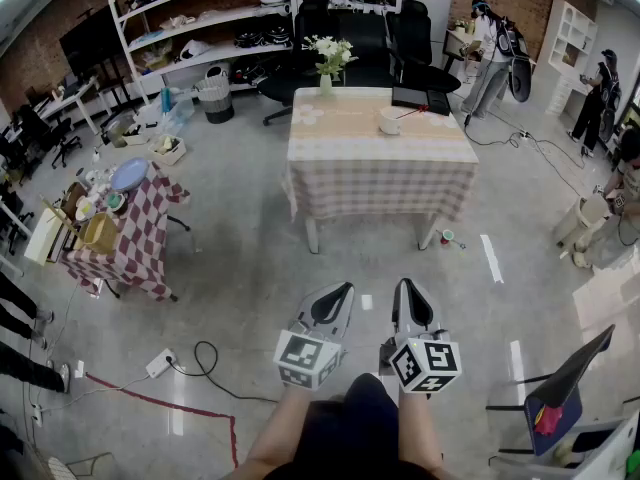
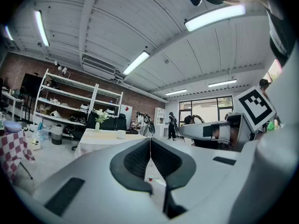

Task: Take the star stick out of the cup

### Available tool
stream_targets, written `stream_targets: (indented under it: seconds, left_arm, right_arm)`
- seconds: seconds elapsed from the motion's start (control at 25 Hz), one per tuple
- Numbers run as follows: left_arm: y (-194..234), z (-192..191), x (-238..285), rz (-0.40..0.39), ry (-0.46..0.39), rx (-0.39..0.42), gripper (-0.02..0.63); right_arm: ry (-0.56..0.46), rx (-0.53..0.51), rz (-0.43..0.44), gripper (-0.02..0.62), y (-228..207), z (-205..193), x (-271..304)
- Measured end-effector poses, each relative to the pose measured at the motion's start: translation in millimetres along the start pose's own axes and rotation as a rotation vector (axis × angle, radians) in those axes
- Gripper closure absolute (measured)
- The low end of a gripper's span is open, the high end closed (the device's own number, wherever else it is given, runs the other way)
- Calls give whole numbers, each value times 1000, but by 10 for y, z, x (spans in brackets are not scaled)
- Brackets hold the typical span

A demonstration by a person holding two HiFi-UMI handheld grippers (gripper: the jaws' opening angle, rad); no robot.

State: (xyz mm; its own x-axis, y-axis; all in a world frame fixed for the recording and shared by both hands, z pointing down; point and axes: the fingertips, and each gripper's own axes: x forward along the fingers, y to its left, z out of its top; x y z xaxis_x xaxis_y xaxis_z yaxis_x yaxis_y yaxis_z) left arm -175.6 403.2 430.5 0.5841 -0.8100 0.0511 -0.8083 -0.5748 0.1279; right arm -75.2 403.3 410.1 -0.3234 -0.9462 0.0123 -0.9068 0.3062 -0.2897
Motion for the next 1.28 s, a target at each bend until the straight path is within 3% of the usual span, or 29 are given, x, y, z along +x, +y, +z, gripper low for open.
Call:
stream_targets:
  seconds: [0.2, 0.72, 1.28]
  left_arm:
    - [114, 35, 93, 1, -1, -3, 594]
    - [168, 19, 368, -21, 0, -15, 594]
    - [422, 135, 1073, -7, -18, 0, 594]
  right_arm:
    - [-12, 15, 18, 592, 7, 40, 137]
    - [6, 19, -34, 592, -261, 20, 284]
    - [-9, 6, -4, 592, -616, 225, 979]
